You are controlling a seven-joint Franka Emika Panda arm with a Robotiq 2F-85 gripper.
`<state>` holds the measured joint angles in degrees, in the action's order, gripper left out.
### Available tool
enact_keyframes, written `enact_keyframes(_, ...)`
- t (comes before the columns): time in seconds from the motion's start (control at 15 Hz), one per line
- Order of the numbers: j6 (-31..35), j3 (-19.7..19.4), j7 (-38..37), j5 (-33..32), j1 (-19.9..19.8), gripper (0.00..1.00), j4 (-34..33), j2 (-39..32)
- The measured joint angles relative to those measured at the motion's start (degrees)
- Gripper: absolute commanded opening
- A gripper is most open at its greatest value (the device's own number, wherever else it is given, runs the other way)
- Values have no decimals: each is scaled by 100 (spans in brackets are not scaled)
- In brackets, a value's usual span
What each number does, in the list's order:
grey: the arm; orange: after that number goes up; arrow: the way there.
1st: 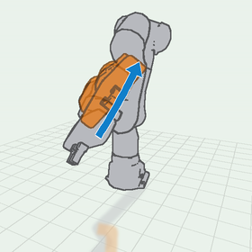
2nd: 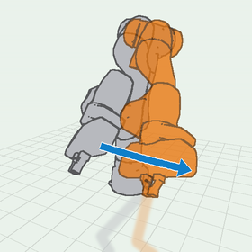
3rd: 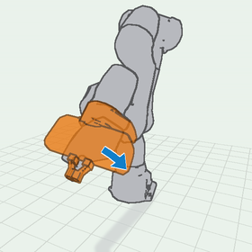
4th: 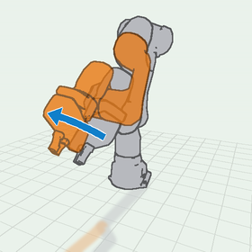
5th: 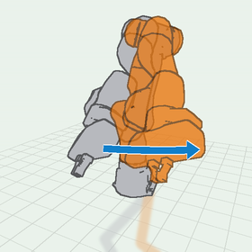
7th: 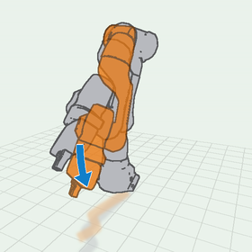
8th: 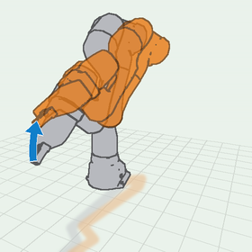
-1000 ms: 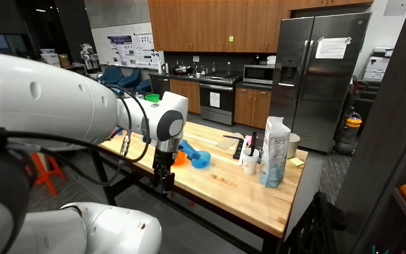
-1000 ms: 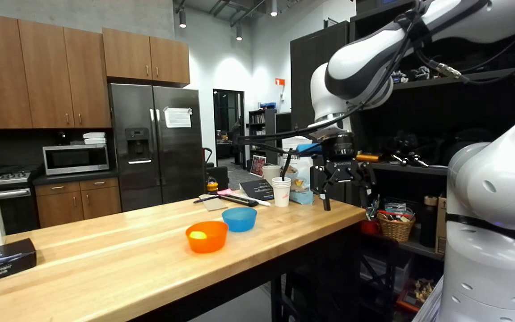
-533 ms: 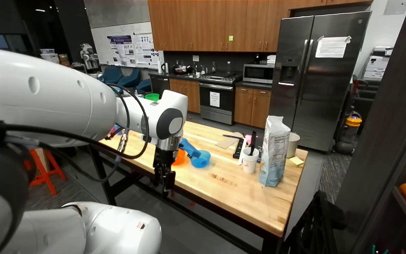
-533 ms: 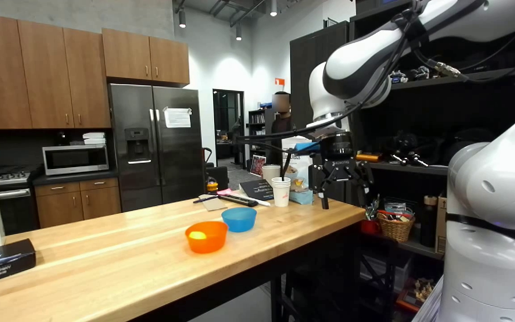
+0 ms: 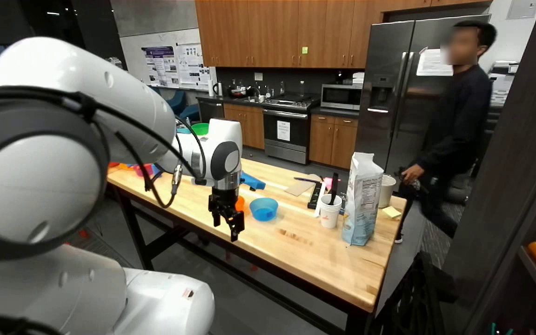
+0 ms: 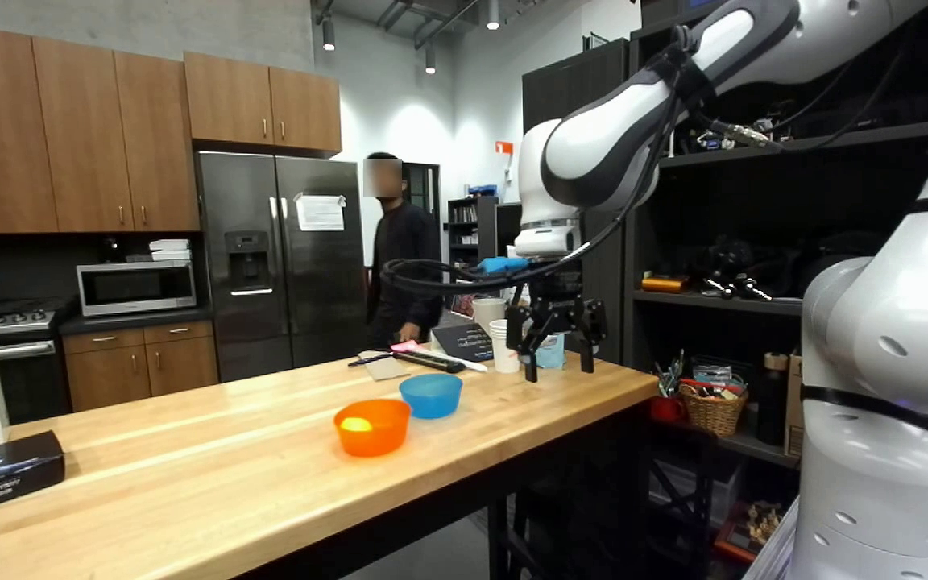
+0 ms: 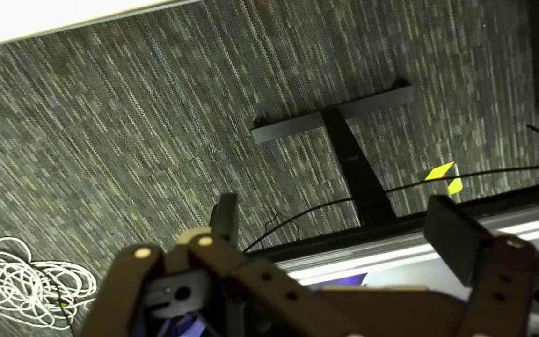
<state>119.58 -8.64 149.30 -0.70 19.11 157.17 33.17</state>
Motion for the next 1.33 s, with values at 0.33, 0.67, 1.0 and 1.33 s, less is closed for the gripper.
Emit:
enact_keyframes(0.33, 674, -790, -27, -158, 1666, 100, -347, -852)
enact_keyframes(0.67, 948, -1672, -26, -807, 2683, 100, -978, -1358)
enact_keyframes(1.0, 964, -2489, -24, -1025, 3403, 100, -1588, -1612)
enact_keyframes(1.33, 970, -3388, -26, -924, 4159, 100, -1996, -1961)
